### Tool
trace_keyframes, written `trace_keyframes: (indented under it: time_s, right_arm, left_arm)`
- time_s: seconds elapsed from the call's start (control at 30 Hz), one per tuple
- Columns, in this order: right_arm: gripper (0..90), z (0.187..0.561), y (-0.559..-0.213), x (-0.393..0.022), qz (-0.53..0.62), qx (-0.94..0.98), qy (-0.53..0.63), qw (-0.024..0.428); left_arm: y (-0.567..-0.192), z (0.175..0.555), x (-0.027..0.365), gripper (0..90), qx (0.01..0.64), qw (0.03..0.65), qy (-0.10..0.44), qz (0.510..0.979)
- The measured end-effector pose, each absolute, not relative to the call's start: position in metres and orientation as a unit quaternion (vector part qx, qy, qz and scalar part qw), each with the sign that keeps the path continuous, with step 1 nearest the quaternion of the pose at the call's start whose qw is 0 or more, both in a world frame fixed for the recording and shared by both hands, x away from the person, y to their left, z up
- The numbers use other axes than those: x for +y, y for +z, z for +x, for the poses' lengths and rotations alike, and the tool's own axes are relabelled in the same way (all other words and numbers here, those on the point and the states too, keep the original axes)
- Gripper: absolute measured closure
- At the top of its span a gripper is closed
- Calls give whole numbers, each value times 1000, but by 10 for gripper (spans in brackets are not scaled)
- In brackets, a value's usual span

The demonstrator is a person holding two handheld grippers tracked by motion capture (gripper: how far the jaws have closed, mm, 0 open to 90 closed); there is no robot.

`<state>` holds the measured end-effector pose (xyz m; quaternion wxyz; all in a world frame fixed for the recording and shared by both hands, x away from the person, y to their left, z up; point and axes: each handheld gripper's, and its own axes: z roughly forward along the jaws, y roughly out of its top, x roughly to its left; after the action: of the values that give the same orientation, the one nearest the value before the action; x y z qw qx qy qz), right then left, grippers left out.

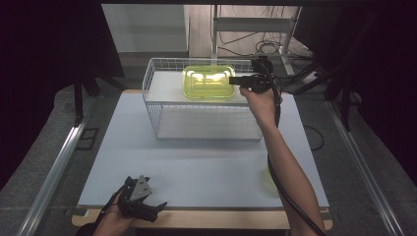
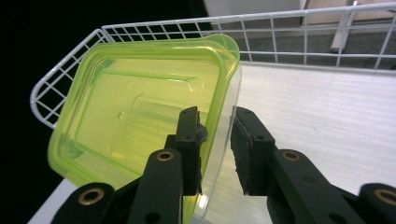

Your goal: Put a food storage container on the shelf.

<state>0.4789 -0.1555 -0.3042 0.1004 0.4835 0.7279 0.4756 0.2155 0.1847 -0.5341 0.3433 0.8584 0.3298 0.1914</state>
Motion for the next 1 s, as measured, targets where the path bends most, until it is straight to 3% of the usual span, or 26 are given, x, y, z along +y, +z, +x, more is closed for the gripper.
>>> trace_keyframes:
  time_s: [0.17,0.47,1.0]
  right_arm:
    - [705,481,-305,-153,486,728,472,109]
    - [596,485,-310,-151,499,727,457,118]
    - [557,465,-294,-153,443,750,458,178]
  left_arm:
    - [-535,215,184,14,329,342,191,859]
    - [-535,215,184,14,327,341,190,861]
    - [-533,215,184,14,336,342,182,858]
